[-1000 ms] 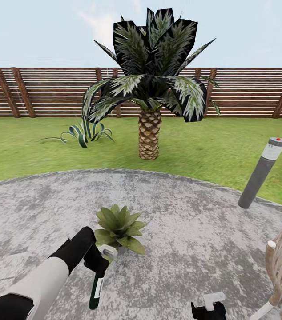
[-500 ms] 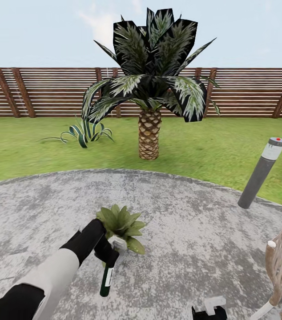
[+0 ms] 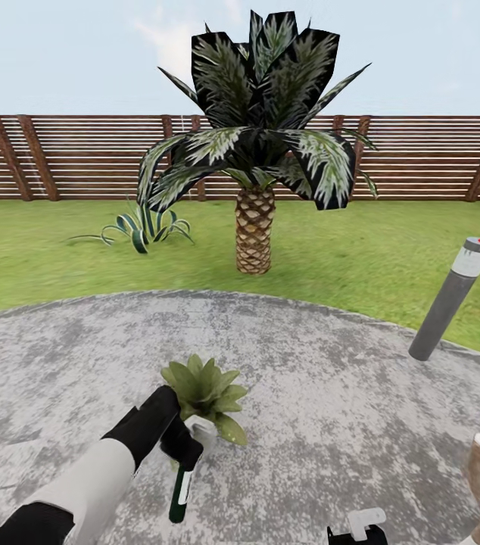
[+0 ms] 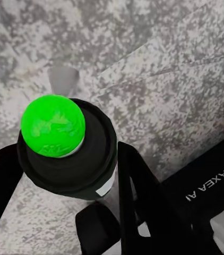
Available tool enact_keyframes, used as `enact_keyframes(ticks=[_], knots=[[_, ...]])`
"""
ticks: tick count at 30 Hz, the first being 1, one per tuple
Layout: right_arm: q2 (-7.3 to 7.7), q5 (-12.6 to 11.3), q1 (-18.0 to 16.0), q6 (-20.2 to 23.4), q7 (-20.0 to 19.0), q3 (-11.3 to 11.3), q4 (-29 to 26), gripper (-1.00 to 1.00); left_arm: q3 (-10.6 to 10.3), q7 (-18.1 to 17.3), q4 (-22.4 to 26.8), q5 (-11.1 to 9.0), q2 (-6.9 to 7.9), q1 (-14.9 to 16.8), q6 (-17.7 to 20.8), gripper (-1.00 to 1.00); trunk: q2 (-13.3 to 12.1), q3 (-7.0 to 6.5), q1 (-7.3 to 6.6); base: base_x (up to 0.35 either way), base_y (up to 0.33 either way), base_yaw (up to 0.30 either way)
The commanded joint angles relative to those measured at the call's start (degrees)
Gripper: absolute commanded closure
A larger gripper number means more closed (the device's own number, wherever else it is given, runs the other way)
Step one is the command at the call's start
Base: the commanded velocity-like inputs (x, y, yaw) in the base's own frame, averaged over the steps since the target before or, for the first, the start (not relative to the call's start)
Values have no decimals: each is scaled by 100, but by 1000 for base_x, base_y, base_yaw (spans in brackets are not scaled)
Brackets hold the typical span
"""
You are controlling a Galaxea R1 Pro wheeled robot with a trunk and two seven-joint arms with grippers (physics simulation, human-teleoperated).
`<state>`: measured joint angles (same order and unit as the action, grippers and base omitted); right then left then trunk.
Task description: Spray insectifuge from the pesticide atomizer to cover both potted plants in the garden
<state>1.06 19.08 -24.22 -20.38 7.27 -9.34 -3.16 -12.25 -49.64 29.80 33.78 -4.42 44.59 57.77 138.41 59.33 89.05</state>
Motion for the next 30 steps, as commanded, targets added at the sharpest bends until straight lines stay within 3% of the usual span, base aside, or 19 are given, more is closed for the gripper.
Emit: enact_keyframes(ticks=[1, 5, 12, 15, 18, 20, 24, 30], knots=[[0, 61, -4, -19, 20, -42, 8, -100, -8, -58, 2, 60, -2, 103, 21, 100, 2, 6, -1, 4, 0, 0], [0, 61, -4, -21, 20, -42, 8, -100, -1, -104, -93, 26, -11, 729, 47, 100, 2, 6, -1, 1, 0, 0], [0, 61, -4, -21, 20, -42, 8, -100, -74, -424, -312, 47, 20, 745, 25, 100, 2, 6, -1, 0, 0, 0], [0, 61, -4, -22, 20, -42, 8, -100, -140, -775, -598, 83, 45, 740, -19, 100, 2, 6, -1, 0, 0, 0], [0, 61, -4, -22, 20, -42, 8, -100, -522, -895, -644, 84, 78, 732, -16, 100, 2, 6, -1, 0, 0, 0], [0, 61, -4, -20, 20, -42, 8, -100, -625, -1024, -649, 80, 78, 780, -6, 100, 2, 6, -1, 0, 0, 0], [0, 61, -4, -19, 20, -42, 8, -100, -664, -1482, -568, 101, 33, 940, 15, 100, 2, 6, -1, 0, 0, 0], [0, 61, -4, -21, 20, -42, 8, -100, -674, -1608, -632, 87, 84, 1339, 21, 100, 2, 6, -1, 0, 0, 0]])
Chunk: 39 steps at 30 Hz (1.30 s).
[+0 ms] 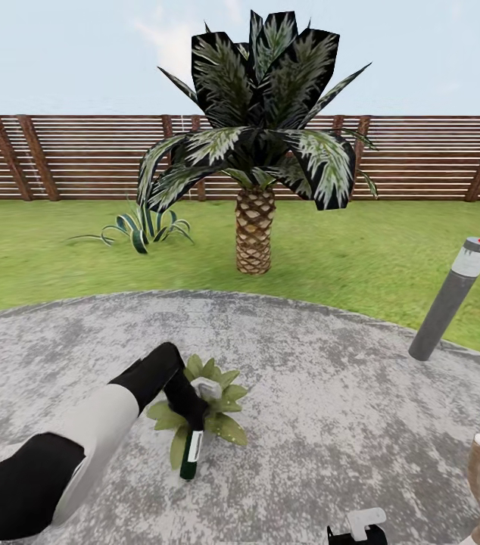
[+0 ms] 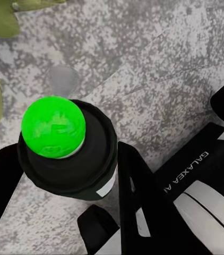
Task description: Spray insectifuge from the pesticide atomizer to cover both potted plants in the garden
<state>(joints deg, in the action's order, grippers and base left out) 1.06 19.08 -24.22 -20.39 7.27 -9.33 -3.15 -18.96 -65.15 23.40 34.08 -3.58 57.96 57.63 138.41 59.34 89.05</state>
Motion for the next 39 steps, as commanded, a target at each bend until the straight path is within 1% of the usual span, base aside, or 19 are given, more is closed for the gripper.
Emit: enact_keyframes(ticks=[1, 2, 3, 5, 7, 8, 10, 12, 14, 18, 20, 23, 25, 27, 29, 30, 32, 34, 39], knots=[[0, 61, -4, -19, 20, -42, 8, -100, -4, -62, 2, 56, 14, 47, 29, 100, 2, 6, -1, 0, 0, 0], [0, 61, -4, -18, 20, -42, 8, -100, -8, -65, -4, 56, 50, 69, 19, 100, 2, 6, -1, 0, 0, 0], [0, 61, -4, -18, 20, -42, 8, -100, -10, -66, -8, 56, 157, 80, 6, 100, 2, 6, -1, 0, 0, 0], [0, 61, -4, -19, 20, -42, 8, -100, -11, -75, -10, 55, 300, 83, -4, 100, 2, 6, -1, 0, 0, 0], [0, 61, -4, -19, 20, -42, 8, -100, -41, -257, -10, 66, 417, 71, -21, 100, 2, 6, -1, 0, 0, 0], [0, 61, -4, -18, 20, -42, 8, -100, -204, -423, -10, 154, 435, 36, -29, 100, 2, 6, -1, 0, 0, 0], [0, 61, -4, -18, 20, -42, 8, -100, -680, -540, -6, 325, 437, 6, -26, 100, 2, 6, -1, 0, 0, 0], [0, 61, -4, -18, 20, -42, 8, -100, -861, -613, -9, 363, 440, -3, -25, 100, 2, 6, -1, 0, 0, 0], [0, 61, -4, -19, 20, -42, 8, -100, -954, -816, -5, 391, 450, -5, -24, 100, 2, 6, -1, 0, 0, 0], [0, 61, -4, -19, 20, -42, 8, -100, -959, -854, -4, 394, 451, -5, -22, 100, 2, 6, -1, 0, 0, 0], [0, 61, -4, -18, 20, -42, 8, -100, -970, -1006, 35, 401, 410, 35, 10, 100, 2, 6, -1, 0, 0, 0], [0, 61, -4, -21, 20, -42, 8, -100, -967, -1074, 59, 399, 398, 66, 33, 100, 2, 6, -1, 0, 0, 0], [0, 61, -4, -20, 20, -42, 8, -100, -957, -1083, 26, 398, 464, 42, 16, 100, 2, 6, -1, 0, 0, 0], [0, 61, -4, -19, 20, -42, 8, -100, -953, -1086, 7, 395, 625, 13, -19, 100, 2, 6, -1, 0, 0, 0], [0, 61, -4, -21, 20, -42, 8, -100, -952, -1098, 1, 370, 844, 1, -35, 100, 2, 6, -1, 0, 0, 0], [0, 61, -4, -21, 20, -42, 8, -100, -954, -1100, -2, 364, 881, -1, -34, 100, 2, 6, -1, 0, 0, 0], [0, 61, -4, -22, 20, -42, 8, -100, -958, -1103, -2, 357, 906, -5, -33, 100, 2, 6, -1, 0, 0, 0], [0, 61, -4, -19, 20, -42, 8, -100, -960, -1108, -2, 350, 870, -11, -33, 100, 2, 6, -1, 85, 0, 0], [0, 61, -4, -19, 20, -42, 8, -100, -961, -1099, -3, 360, 859, -103, -35, 100, 2, 6, -1, 262, 0, 0]])
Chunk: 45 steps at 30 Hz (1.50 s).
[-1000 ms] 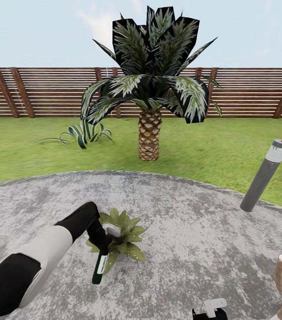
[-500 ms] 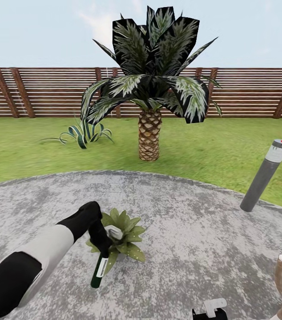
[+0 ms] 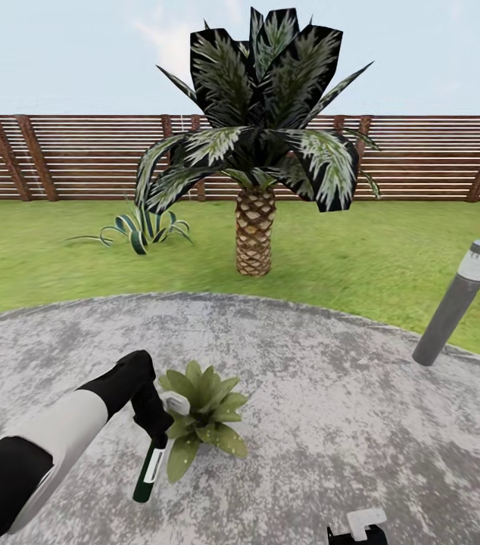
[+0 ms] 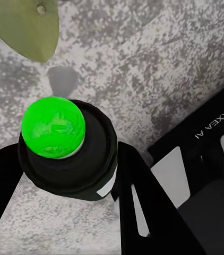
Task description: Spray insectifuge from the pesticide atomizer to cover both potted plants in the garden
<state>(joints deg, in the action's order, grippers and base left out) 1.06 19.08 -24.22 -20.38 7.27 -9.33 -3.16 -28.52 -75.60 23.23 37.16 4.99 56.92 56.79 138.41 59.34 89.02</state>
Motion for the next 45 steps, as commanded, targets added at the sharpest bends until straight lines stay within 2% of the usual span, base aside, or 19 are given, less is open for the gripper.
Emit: enact_keyframes(ticks=[1, 6, 8, 9, 10, 12, 16, 19, 22, 25, 34, 38, 43, 45], knots=[[-1, 61, -4, -19, 20, -42, 8, -100, -5, -51, 14, 53, 2, -11, 50, 100, 2, 5, 1, 207, 0, 0], [-1, 61, -4, -21, 20, -42, 8, -100, -8, -49, 24, 53, -17, -22, 51, 100, 2, 5, 1, 59, 0, 0], [-1, 61, -4, -21, 20, -42, 8, -100, -16, -49, 32, 57, -136, -21, 44, 100, 2, 5, 1, 5, 0, 0], [-1, 61, -4, -19, 20, -42, 8, -100, -22, -45, 36, 56, -267, -17, 33, 100, 2, 5, 1, 2, 0, 0], [-1, 61, -4, -20, 20, -42, 8, -100, -26, -44, 38, 55, -338, -15, 29, 100, 2, 5, 1, 0, 0, 0], [-1, 61, -4, -19, 20, -42, 8, -100, -23, -43, 42, 50, -390, -14, 26, 100, 2, 5, 1, 0, 0, 0], [-1, 61, -4, -19, 20, -42, 8, -100, -7, -150, 15, 59, -299, -14, 12, 100, 2, 5, 1, 0, 0, 0], [-1, 61, -4, -21, 20, -42, 8, -100, -19, -446, 14, 121, -109, -14, -34, 100, 2, 5, 1, 0, 0, 0], [-1, 61, -4, -19, 20, -42, 8, -100, -46, -564, 14, 138, 55, -17, -53, 100, 2, 5, 1, 0, 0, 0], [-1, 61, -4, -19, 20, -42, 8, -100, -68, -588, 12, 142, 123, -32, -61, 100, 2, 5, 1, 0, 0, 0], [-1, 61, -4, -21, 20, -42, 8, -100, -66, -536, 45, 147, -65, -473, -51, 100, 2, 5, 1, 0, 0, 0], [-1, 61, -4, -20, 20, -42, 8, -100, -58, -522, 106, 151, -85, -480, -18, 100, 2, 5, 1, 0, 0, 0], [-1, 61, -5, -19, 20, -42, 8, -100, -41, -493, 145, 152, -209, -433, 36, 100, 2, 5, 1, 0, 0, 0], [-1, 61, -5, -20, 20, -42, 8, -100, -23, -394, 339, 152, -222, -431, 50, 100, 2, 5, 1, 0, 0, 0]])
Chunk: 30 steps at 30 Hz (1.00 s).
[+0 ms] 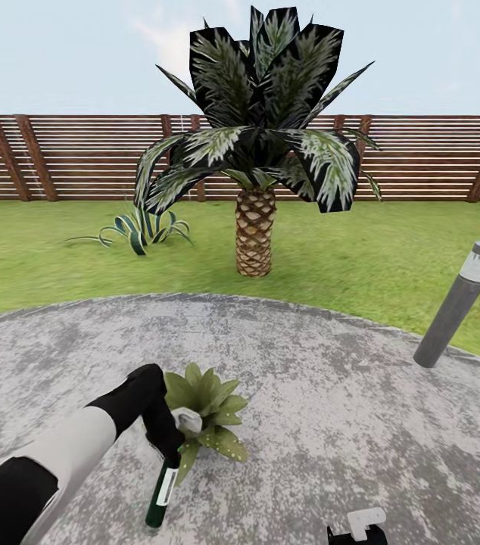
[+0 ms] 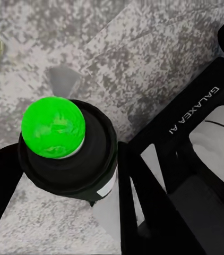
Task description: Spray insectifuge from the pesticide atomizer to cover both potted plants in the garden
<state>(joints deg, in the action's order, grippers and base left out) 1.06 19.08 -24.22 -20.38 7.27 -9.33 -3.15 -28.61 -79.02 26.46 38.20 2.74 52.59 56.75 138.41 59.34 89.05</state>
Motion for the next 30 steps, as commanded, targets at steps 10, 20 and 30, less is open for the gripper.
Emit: enact_keyframes(ticks=[10, 20, 30], knots=[[-1, 61, -3, -20, 20, -42, 10, -100, -10, 2, -27, 39, 457, -321, -9, 100, 2, 6, -1, 0, 0, 0], [-2, 61, -3, -19, 20, -42, 8, -100, -21, 90, -25, 42, 421, -695, -16, 100, 2, 6, -1, 0, 0, 0], [-1, 61, -3, -20, 20, -42, 8, -100, 213, 368, 38, 4, 743, -727, -27, 100, 2, 6, -1, 0, 0, 0]])
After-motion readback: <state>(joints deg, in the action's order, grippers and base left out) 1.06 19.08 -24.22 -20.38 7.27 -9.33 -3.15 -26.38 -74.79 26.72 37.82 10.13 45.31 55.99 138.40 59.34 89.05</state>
